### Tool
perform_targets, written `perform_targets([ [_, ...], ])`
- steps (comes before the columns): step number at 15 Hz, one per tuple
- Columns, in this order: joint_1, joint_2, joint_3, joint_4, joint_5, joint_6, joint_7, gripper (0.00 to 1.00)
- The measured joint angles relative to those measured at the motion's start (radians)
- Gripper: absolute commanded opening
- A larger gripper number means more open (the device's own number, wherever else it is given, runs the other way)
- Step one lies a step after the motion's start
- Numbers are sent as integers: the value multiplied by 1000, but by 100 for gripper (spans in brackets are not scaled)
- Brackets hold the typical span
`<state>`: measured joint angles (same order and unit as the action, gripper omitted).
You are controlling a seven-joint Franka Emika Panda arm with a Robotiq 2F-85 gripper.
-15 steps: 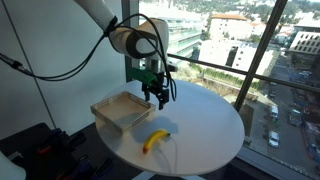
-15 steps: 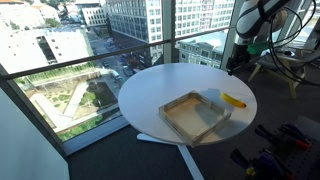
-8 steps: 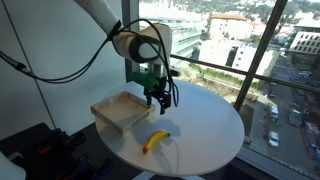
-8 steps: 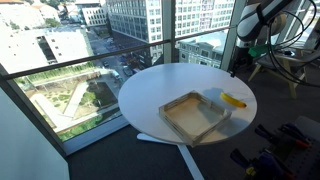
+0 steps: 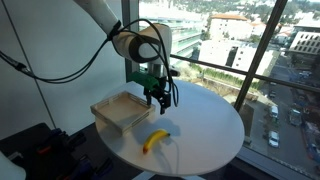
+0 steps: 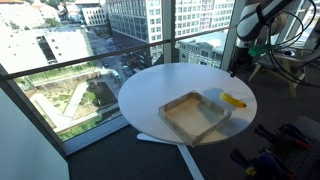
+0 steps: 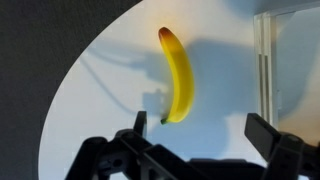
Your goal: Remove the banana plush toy from the table and put it on the wooden tray
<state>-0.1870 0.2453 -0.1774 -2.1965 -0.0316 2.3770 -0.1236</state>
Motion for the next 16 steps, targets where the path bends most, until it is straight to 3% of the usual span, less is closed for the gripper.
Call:
perform_targets([
  [5,0,0,4,-1,2,13,0,100],
  [16,1,68,43,-1,5,177,0,100],
])
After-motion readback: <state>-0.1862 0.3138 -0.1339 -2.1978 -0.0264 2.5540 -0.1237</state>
